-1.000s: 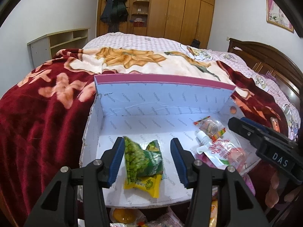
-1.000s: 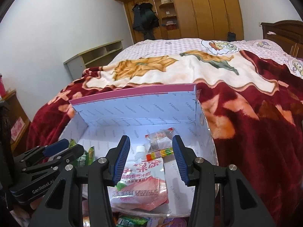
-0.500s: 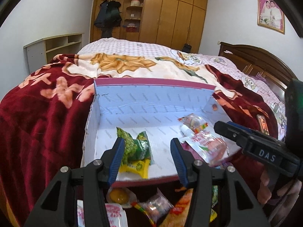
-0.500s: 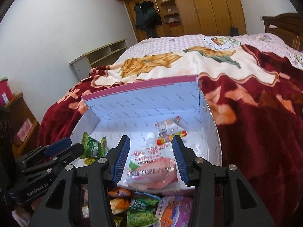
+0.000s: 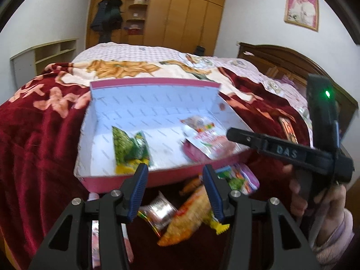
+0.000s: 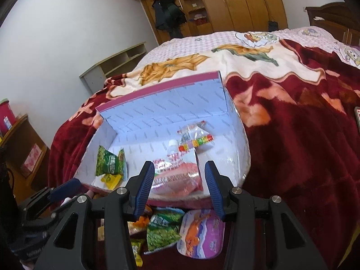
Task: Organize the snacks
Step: 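Grasp the corn-shaped snack stick with the left tool while the right moves to the purple tin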
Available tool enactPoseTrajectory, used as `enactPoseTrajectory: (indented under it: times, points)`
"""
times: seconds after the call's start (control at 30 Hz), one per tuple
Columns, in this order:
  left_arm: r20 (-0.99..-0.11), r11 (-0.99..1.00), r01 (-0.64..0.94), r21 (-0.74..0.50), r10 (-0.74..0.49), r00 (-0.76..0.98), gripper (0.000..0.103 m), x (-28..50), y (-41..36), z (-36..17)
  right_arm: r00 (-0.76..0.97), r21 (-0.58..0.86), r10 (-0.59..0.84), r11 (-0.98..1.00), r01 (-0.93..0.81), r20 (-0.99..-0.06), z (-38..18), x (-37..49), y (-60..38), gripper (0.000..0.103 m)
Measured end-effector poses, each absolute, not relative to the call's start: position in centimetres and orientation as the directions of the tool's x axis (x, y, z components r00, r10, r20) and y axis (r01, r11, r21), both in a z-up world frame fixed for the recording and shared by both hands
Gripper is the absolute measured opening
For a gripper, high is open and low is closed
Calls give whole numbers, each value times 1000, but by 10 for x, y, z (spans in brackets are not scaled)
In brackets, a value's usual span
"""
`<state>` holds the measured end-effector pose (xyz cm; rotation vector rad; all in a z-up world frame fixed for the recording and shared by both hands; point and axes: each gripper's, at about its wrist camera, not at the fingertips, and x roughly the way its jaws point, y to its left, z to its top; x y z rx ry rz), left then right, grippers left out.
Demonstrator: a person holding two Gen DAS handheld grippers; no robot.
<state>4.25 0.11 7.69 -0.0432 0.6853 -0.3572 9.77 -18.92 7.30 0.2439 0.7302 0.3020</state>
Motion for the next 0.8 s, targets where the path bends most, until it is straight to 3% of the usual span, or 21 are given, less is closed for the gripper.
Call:
enactPoseTrajectory:
  times: [0.53, 0.8]
  points:
    - [-674, 911, 407, -69, -343, 654, 53, 30, -28, 53, 711, 281, 330, 941, -191, -621, 75, 68, -192, 48]
    - [-689, 927, 374, 0, -271, 672, 53, 37, -33, 40, 704, 288, 328, 941, -180, -630, 68, 58, -196, 48]
